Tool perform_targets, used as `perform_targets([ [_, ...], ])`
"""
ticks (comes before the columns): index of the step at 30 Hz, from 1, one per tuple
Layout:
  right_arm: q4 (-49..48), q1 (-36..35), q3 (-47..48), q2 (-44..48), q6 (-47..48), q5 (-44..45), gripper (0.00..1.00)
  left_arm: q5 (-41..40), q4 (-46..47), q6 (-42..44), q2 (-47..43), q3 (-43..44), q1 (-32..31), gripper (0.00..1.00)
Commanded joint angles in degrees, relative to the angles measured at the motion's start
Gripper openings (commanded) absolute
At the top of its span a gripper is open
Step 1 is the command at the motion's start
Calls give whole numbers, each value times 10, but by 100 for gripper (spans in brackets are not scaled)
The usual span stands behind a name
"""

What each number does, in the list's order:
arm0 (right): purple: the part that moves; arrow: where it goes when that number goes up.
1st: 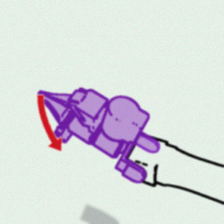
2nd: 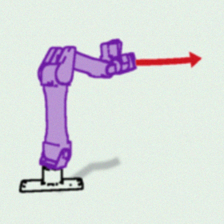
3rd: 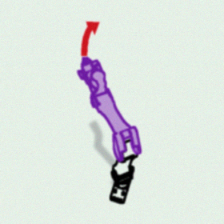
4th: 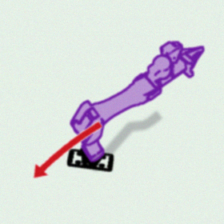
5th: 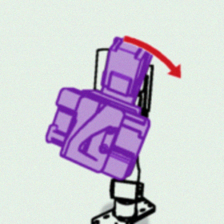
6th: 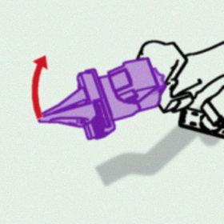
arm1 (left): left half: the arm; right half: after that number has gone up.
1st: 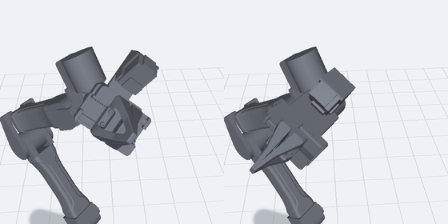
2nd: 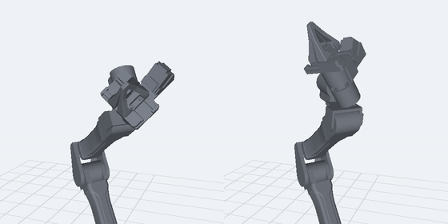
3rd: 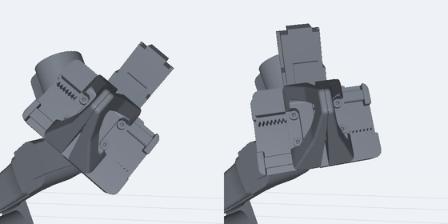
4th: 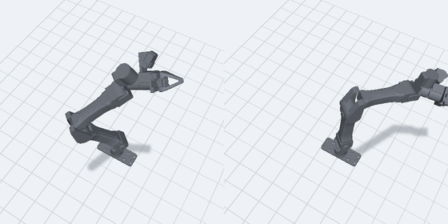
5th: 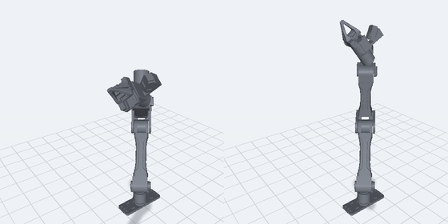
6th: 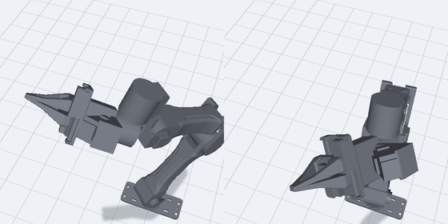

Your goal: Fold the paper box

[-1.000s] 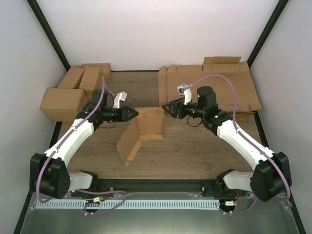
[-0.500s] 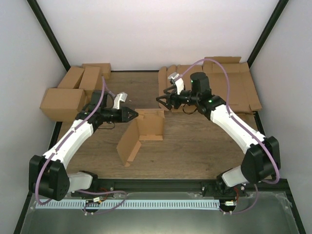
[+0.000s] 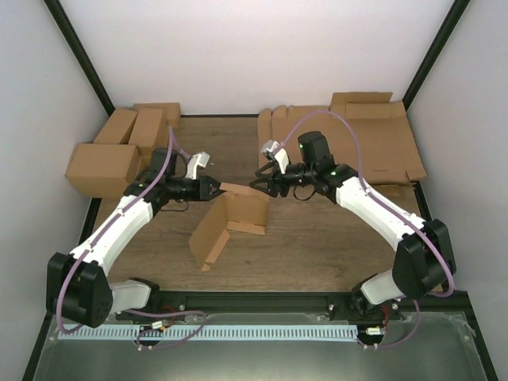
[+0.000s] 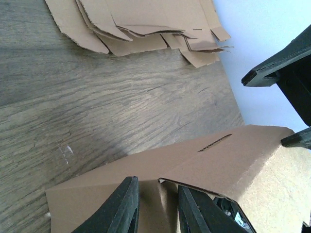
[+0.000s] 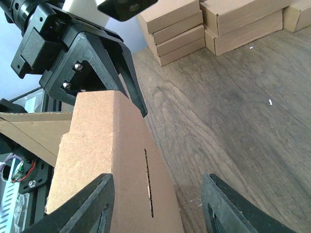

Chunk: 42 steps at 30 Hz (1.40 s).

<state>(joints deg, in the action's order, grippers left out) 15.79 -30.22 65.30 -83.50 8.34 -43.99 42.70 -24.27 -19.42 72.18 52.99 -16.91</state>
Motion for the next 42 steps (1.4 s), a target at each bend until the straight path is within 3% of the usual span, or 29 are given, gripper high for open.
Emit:
perform_targets([
  [1, -9, -5, -14, 24, 28, -3, 53, 0, 1, 5, -10, -7, -2, 24],
  [9, 18, -17, -17, 59, 50, 25, 55, -1, -2, 1, -15, 3, -2, 24],
  [20, 107, -48, 23, 38, 88, 77, 51, -1, -7, 1, -10, 11, -2, 24],
  [29, 118, -77, 26, 39, 100, 141, 51, -112, -90, 3, -48, 81, -2, 40],
  [33, 123, -92, 31, 34, 104, 178, 51, -121, -113, -2, -61, 98, -1, 42],
  [42, 121, -113, 31, 37, 113, 212, 50, -81, -106, 20, -67, 43, -1, 41],
])
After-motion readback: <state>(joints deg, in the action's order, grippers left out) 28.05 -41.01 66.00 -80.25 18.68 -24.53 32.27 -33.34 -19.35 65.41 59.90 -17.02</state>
